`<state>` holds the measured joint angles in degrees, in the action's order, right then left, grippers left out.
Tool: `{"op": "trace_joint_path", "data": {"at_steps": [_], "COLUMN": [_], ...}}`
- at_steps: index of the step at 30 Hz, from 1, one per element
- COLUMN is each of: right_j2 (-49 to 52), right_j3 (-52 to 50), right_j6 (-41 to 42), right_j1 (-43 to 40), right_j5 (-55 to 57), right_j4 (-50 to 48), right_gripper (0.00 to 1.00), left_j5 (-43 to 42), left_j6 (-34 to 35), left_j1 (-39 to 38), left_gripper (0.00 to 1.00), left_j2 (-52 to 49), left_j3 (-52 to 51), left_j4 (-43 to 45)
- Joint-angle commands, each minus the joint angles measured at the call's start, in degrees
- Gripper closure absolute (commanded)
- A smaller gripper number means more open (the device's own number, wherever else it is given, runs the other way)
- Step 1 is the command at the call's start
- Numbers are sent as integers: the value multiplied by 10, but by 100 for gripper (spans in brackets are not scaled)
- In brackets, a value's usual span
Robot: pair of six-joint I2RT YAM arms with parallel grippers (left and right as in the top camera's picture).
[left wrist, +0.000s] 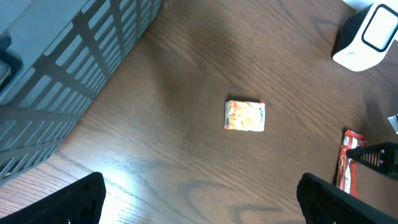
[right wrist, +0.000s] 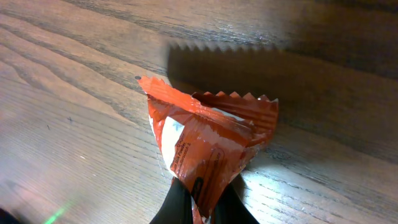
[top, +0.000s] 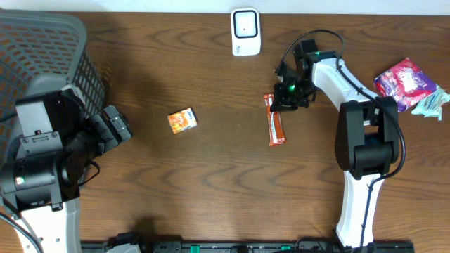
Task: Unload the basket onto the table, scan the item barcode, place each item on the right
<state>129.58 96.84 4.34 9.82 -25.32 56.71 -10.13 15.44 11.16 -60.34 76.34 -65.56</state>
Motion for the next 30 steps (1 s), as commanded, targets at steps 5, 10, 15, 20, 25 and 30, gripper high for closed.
{"op": "trace_joint_path", "data": {"at_steps": [5,10,15,20,25,30], "right_j2": [-1,-14,-10,-10,-10,-10], "right_j3": [79,121,106,54,39,73], "right_j6": [43,121,217,244,244,243], "right_j1": [24,92,177,252,298,304], "right_j5": [140,420,655,695,561,413], "right_j4": [63,125,156,114,61,32], "right_gripper": [99,99,99,99,94,77], "left_j5": [3,3,3,3,3,3], "left_j6": [3,3,3,3,3,3], "left_j1": [2,2,2,2,2,2], "left_gripper": [2,2,2,2,2,2], "left_j2": [0,0,0,0,0,0], "left_j3": [5,5,5,5,5,5], "left_j4": [0,0,0,0,0,0]}}
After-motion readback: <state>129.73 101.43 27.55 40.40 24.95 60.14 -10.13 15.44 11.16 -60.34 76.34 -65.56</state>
